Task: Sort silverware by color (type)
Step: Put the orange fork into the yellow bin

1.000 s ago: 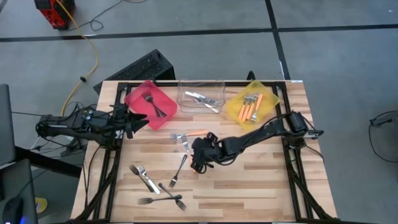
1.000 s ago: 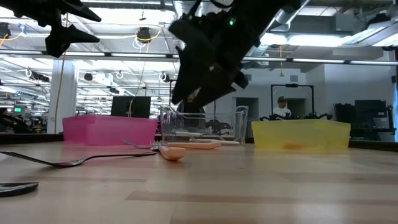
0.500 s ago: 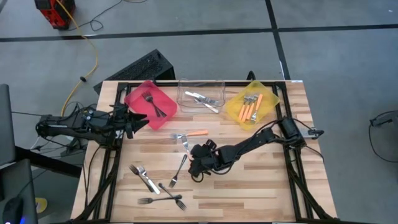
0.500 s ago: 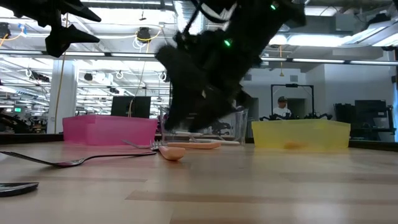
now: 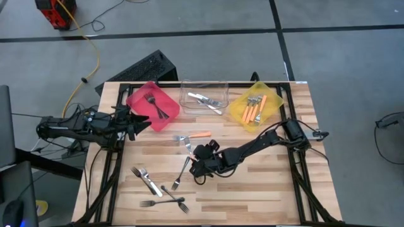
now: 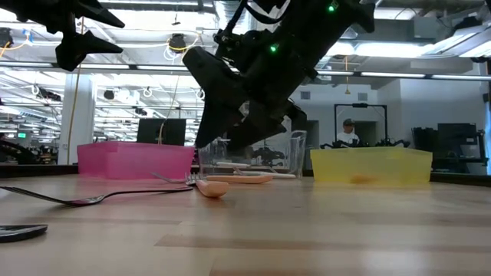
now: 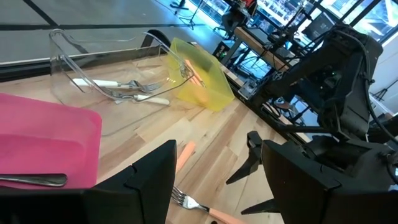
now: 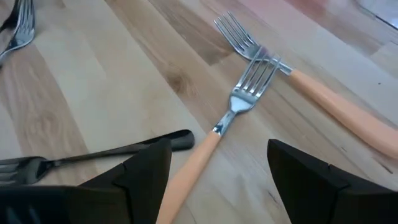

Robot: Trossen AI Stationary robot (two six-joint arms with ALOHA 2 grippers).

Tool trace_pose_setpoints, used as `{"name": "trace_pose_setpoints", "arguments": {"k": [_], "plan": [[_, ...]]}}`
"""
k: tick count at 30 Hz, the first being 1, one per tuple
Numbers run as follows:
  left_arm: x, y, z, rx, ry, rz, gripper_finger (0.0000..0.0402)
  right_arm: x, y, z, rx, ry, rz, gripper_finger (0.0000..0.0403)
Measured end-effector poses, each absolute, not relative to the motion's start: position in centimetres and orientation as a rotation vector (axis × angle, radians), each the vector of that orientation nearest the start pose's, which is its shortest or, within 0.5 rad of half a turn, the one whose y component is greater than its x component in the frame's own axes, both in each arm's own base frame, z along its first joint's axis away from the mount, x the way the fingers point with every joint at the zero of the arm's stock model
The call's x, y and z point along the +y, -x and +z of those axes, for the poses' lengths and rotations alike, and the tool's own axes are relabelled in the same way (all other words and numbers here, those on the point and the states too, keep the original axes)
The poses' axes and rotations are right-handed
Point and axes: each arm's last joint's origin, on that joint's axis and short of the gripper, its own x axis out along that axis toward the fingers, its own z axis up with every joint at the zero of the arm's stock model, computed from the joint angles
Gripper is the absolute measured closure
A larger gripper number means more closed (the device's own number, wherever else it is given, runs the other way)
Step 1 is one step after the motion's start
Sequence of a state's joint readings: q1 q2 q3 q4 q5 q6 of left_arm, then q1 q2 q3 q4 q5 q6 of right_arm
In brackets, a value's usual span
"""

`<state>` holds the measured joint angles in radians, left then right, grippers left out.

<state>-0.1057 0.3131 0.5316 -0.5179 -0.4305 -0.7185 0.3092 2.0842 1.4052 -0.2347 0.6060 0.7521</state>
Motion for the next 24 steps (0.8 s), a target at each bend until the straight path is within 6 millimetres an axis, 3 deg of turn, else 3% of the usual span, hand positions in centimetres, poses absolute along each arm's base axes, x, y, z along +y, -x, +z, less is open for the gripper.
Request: {"name": "trace_pose_setpoints", "arguments": {"k": [15,21,24], "plan": [[0.3,-8.6,26.9,0.163,0.632,0.406,0.0182,12.4,-41.7,15.5,0.641,-0.304,-0.552,0.0111],[0.3,-8.6,26.9,0.163,0.626,0.407,0.0182,12.7,-42.3,15.8,0.627,-0.387,-0.453,0.0111],[0.3,-8.6,26.9,0.164,0.625,0.407,0.0182,12.9,-42.7,15.0,0.612,-0.395,-0.447,0.0111]]}}
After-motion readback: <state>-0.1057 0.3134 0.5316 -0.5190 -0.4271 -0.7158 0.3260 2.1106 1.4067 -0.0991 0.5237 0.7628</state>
